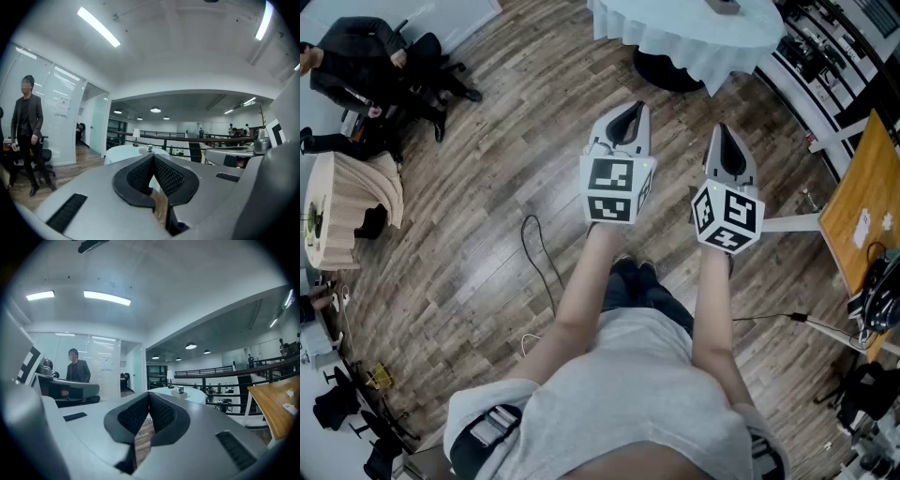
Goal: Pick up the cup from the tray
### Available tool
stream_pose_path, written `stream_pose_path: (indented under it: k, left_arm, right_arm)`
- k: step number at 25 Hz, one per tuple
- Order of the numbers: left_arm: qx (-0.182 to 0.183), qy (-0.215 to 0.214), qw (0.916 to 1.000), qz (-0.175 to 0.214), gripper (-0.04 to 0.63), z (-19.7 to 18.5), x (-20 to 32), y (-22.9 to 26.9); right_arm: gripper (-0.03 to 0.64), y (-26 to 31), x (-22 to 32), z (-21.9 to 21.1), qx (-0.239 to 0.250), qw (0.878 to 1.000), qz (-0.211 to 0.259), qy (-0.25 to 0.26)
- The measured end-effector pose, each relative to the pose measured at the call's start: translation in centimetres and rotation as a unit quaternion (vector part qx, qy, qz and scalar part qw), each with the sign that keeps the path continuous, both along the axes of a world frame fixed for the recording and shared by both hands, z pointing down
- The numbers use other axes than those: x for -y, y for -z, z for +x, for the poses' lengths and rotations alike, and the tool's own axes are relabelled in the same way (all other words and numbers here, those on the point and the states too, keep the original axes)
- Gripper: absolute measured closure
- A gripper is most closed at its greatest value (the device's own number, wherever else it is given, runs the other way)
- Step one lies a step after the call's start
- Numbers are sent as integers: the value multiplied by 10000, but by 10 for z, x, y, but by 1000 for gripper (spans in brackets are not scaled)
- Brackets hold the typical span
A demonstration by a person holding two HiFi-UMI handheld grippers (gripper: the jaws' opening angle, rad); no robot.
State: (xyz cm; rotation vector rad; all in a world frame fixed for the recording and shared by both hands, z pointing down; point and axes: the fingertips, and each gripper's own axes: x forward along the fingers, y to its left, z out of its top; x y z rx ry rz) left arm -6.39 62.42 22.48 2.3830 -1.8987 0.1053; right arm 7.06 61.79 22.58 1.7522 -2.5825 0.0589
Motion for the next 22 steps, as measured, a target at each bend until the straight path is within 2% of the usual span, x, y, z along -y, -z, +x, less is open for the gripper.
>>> stream_pose_path:
  k: [22]
  left_arm:
    - [-28,-55,10000,5,589,23,13,-4]
  right_arm:
    - [608,1,12,19,167,9998,52,64]
